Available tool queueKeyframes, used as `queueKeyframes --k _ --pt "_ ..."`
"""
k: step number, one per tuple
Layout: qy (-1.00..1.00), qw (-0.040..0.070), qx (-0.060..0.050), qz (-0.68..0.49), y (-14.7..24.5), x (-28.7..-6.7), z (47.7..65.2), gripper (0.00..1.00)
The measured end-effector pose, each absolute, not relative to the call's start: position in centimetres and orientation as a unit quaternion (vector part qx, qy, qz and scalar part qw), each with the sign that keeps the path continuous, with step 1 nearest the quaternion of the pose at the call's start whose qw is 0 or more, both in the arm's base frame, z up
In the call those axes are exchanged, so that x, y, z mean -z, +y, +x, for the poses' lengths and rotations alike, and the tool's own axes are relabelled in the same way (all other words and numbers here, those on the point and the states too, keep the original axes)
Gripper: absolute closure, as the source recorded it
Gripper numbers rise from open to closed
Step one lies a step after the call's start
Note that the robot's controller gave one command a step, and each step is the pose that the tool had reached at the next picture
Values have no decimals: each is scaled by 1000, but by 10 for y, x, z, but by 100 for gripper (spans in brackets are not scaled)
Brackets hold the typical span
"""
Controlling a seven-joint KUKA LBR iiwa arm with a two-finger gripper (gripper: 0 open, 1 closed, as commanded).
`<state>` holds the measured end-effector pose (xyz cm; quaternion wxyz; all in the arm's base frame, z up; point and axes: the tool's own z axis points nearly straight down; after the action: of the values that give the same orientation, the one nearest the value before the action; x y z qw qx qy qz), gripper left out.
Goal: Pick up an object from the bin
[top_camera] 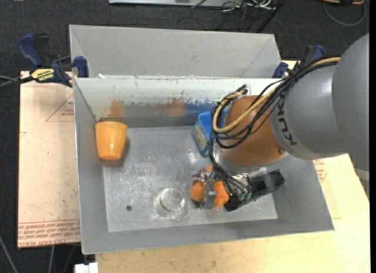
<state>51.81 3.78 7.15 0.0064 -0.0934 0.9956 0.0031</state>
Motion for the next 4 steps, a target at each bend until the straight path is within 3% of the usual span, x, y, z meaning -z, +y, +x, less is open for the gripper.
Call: queueKeyframes --k 1,2,4 --pt "996 4 -3 -93 38 -75 517 100" --pt "996 5 -3 -93 38 -98 517 100" --pt "996 6 -3 -93 38 -115 518 100"
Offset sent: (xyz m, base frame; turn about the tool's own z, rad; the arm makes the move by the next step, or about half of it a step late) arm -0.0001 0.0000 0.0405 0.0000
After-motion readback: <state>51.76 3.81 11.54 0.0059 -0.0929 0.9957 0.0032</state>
